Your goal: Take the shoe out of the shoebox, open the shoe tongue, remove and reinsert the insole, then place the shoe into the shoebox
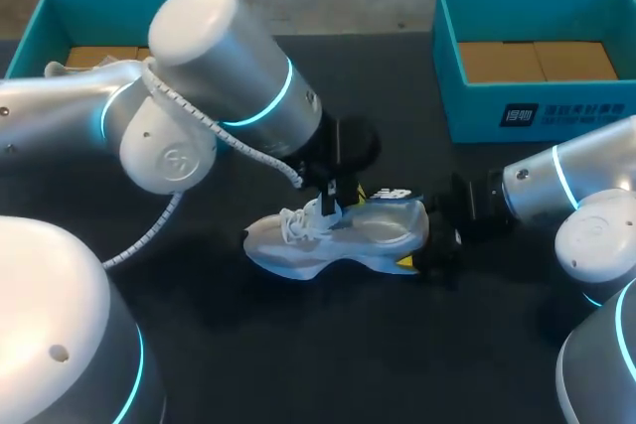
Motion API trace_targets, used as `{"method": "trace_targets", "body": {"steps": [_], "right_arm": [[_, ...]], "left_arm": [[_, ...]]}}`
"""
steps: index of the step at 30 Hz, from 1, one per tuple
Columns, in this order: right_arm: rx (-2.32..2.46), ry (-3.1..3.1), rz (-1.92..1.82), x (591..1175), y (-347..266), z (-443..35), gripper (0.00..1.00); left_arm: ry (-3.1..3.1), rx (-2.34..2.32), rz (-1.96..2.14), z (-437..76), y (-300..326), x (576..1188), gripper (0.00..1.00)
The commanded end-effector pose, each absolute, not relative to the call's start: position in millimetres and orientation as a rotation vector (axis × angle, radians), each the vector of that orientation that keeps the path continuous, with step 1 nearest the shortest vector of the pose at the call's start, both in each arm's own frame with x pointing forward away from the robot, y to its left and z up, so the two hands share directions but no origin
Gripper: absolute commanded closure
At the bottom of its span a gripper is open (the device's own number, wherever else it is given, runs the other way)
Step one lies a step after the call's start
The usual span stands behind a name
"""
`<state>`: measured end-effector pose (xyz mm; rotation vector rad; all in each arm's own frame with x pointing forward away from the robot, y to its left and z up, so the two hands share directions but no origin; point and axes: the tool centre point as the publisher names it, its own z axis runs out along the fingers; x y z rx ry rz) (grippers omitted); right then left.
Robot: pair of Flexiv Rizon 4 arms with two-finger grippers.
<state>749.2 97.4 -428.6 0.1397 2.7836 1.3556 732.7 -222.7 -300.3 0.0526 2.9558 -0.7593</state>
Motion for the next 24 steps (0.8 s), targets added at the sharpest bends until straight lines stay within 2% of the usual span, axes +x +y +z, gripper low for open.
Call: {"method": "trace_targets", "body": {"steps": [1,12,13,16,19,21,24], "right_arm": [[0.141,2.786,1.348,749,100,-433,1.0],[0.141,2.786,1.348,749,100,-433,1.0],[0.141,2.786,1.348,749,100,-433,1.0],[0.141,2.786,1.348,749,100,-433,1.0],[0.141,2.786,1.348,749,100,-433,1.0],[0.141,2.786,1.348,749,100,-433,1.0],[0.141,2.786,1.348,749,100,-433,1.0]], "left_arm": [[2.942,0.059,-0.777,-295,-223,728,1.0],[2.943,0.074,-0.789,-297,-238,726,1.0],[2.947,0.078,-0.792,-297,-239,726,0.88],[2.939,0.071,-0.813,-297,-240,724,0.82],[2.932,0.078,-0.809,-297,-241,723,0.63],[2.907,0.074,-0.816,-297,-241,722,0.58],[2.889,0.083,-0.802,-296,-240,721,0.57]]}}
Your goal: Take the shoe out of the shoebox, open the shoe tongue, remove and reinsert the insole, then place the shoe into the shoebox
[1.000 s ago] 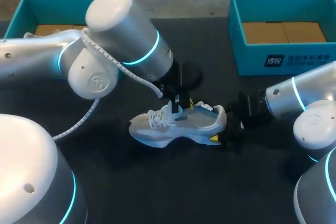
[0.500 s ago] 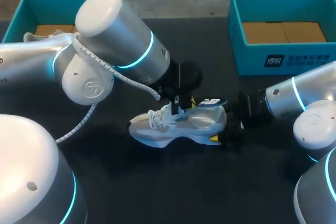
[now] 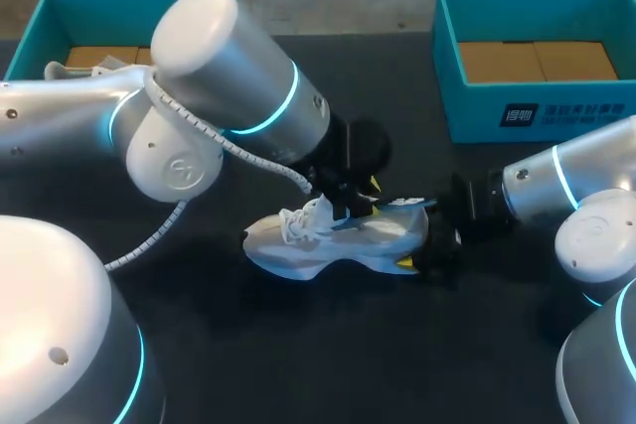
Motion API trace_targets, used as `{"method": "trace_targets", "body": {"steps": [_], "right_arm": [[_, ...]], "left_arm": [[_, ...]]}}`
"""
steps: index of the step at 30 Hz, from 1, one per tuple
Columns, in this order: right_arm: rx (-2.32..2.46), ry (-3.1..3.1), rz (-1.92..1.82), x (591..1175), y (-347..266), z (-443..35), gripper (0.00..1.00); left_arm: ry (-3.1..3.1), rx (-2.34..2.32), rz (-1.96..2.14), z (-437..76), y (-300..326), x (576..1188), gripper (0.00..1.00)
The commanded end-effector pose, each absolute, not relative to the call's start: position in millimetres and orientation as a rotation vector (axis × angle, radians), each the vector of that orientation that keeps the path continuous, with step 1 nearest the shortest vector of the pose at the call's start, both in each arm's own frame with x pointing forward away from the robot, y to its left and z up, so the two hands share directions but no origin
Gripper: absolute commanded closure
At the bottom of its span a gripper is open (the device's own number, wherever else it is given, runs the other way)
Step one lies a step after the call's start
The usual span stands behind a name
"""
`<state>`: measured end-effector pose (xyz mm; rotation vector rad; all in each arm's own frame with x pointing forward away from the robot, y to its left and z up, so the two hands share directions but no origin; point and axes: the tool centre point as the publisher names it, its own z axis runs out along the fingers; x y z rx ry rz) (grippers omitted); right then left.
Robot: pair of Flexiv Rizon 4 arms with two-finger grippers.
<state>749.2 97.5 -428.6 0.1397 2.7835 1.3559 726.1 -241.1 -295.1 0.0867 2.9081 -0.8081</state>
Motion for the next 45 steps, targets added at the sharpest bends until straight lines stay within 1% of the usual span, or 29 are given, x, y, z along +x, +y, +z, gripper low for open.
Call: {"method": "trace_targets", "body": {"steps": [1,7,13,22,36,45], "right_arm": [[0.141,2.786,1.348,749,100,-433,1.0],[0.141,2.786,1.348,749,100,-433,1.0],[0.141,2.786,1.348,749,100,-433,1.0],[0.141,2.786,1.348,749,100,-433,1.0],[0.141,2.786,1.348,749,100,-433,1.0],[0.141,2.786,1.348,749,100,-433,1.0]], "left_arm": [[2.879,0.085,-0.789,-297,-240,720,0.57],[2.817,0.123,-0.763,-301,-240,717,0.57],[2.746,0.166,-0.75,-302,-244,712,0.54],[2.676,0.203,-0.774,-304,-249,712,0.54],[2.636,0.174,-0.801,-326,-255,731,0.57],[2.624,0.189,-0.845,-325,-262,736,0.61]]}}
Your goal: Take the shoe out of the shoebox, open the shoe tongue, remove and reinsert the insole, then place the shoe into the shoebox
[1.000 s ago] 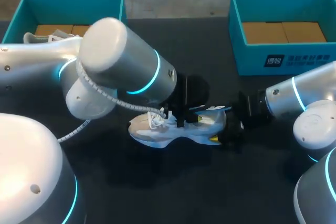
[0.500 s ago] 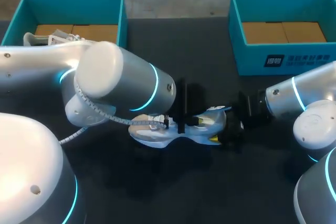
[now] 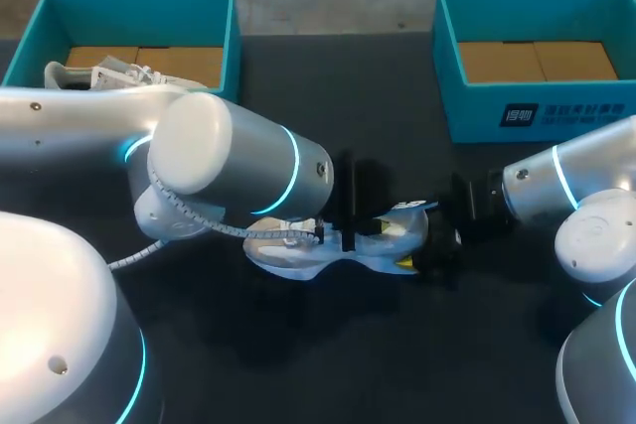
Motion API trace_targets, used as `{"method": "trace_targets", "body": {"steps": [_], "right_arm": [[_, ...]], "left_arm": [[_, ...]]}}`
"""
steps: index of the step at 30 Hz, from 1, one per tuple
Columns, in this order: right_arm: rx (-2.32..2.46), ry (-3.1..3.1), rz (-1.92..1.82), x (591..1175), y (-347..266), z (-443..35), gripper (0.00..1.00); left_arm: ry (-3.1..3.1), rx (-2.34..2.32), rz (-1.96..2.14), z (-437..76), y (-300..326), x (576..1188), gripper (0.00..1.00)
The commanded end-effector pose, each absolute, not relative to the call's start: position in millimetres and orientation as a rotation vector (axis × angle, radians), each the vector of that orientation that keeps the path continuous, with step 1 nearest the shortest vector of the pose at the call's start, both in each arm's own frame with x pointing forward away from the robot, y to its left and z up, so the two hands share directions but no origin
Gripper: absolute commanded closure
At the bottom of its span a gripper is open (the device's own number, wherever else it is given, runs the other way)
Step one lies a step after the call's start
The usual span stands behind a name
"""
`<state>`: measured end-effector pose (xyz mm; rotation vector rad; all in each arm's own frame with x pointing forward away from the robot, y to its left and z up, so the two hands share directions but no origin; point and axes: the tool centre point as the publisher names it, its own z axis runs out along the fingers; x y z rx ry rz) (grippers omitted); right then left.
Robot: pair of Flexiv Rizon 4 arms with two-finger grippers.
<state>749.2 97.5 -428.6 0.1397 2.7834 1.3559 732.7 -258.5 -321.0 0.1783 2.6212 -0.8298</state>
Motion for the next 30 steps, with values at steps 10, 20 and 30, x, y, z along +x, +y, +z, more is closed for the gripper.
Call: {"method": "trace_targets", "body": {"steps": [10,20,30], "right_arm": [[0.141,2.786,1.348,749,100,-433,1.0],[0.141,2.786,1.348,749,100,-433,1.0],[0.141,2.786,1.348,749,100,-433,1.0]], "left_arm": [[2.623,0.213,-0.862,-322,-269,736,0.81],[2.643,0.211,-0.882,-319,-273,736,1.0],[2.608,0.189,-1.014,-280,-284,727,1.0]]}}
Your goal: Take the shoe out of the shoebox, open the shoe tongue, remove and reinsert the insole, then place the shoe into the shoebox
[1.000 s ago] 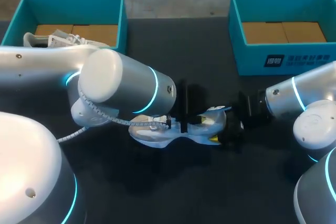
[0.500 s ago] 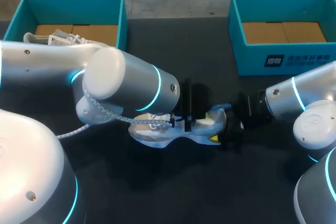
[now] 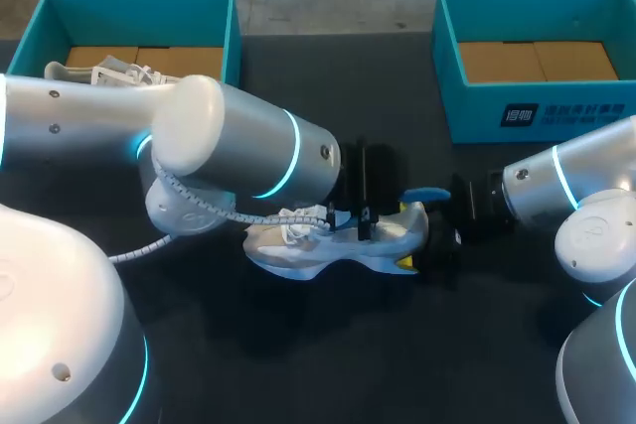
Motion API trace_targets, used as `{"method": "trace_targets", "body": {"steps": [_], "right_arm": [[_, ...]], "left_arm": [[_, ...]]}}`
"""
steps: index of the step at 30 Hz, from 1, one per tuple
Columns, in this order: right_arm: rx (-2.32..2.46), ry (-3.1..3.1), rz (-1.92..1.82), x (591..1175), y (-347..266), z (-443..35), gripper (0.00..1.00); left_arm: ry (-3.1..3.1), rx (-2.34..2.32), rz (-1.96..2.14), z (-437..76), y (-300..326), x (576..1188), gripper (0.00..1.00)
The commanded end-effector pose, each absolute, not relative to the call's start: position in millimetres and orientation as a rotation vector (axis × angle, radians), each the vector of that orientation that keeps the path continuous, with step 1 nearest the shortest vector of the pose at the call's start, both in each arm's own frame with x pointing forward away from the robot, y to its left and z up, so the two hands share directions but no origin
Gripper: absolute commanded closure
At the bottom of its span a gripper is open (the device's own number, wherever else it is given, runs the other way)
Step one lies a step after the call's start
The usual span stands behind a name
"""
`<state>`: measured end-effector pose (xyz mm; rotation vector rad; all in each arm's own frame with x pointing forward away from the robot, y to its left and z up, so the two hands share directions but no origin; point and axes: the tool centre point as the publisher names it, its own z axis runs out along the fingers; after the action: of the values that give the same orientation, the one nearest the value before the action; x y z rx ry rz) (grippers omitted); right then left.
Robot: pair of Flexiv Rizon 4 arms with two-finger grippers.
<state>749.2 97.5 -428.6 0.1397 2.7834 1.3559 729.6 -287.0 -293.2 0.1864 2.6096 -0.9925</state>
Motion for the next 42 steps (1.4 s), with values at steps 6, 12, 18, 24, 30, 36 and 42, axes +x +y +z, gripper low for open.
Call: {"method": "trace_targets", "body": {"steps": [6,12,18,24,30,36,42], "right_arm": [[0.141,2.786,1.348,749,100,-433,1.0],[0.141,2.786,1.348,749,100,-433,1.0],[0.141,2.786,1.348,749,100,-433,1.0],[0.141,2.786,1.348,749,100,-433,1.0],[0.141,2.786,1.348,749,100,-433,1.0],[0.141,2.786,1.348,749,100,-433,1.0],[0.141,2.786,1.348,749,100,-433,1.0]], "left_arm": [[2.6,0.143,-1.088,-245,-298,724,1.0],[2.602,0.106,-1.117,-218,-311,723,1.0],[2.62,0.078,-1.176,-195,-316,723,1.0],[2.739,0.106,-1.225,-178,-317,724,1.0],[2.853,0.194,-1.279,-162,-317,725,1.0],[2.938,0.29,-1.364,-150,-318,726,1.0],[2.983,0.401,-1.455,-136,-316,722,1.0]]}}
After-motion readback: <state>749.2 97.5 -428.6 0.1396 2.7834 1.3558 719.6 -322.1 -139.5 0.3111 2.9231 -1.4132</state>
